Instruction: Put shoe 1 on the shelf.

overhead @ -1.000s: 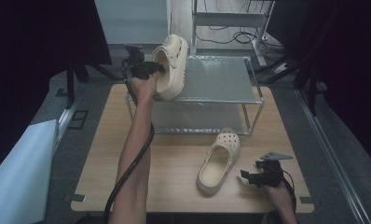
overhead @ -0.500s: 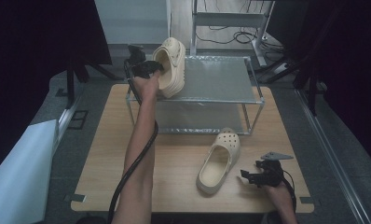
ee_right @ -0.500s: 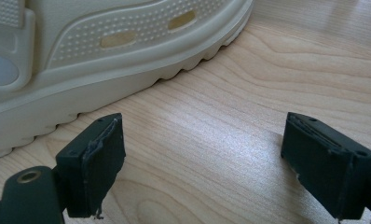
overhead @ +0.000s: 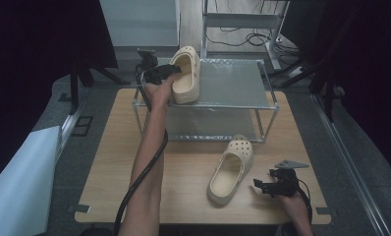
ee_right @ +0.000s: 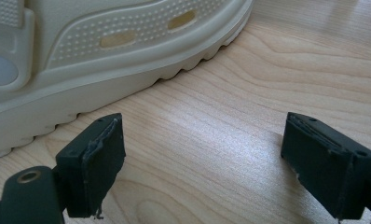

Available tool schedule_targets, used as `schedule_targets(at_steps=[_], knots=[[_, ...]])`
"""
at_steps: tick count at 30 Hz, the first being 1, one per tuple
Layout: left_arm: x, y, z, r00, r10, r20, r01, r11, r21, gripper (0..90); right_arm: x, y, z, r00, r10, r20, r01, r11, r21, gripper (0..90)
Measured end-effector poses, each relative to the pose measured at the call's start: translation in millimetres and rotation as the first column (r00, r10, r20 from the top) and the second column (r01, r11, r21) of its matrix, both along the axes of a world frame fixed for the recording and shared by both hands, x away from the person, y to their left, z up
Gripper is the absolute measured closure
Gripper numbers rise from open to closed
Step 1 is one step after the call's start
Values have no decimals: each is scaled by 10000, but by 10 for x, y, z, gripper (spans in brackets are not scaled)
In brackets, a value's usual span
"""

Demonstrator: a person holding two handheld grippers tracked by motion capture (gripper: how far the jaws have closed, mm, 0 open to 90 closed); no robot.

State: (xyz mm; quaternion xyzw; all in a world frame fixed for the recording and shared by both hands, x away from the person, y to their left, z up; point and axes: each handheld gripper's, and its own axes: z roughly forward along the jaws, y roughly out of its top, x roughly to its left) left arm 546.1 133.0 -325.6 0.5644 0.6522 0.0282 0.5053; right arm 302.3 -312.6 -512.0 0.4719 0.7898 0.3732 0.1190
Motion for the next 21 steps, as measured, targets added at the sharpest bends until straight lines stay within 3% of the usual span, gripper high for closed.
schedule_targets(at_steps=[3,8,15,21], knots=[[-34,-48,45,9997,-173,161,170,9997,181,390,0,3,0,10000,-1,12,1,10000,-29,129],[-127,14,90,9979,-480,430,501,9975,-490,403,-1,9,1,10000,-25,0,25,10000,-56,128],[-343,84,151,9881,-1307,808,1351,9894,-527,373,-1,23,1,10000,-14,30,14,9999,-128,128],[-569,160,108,9790,-1790,972,1849,9812,-554,341,-1,22,0,10000,-18,42,18,9999,-124,128]])
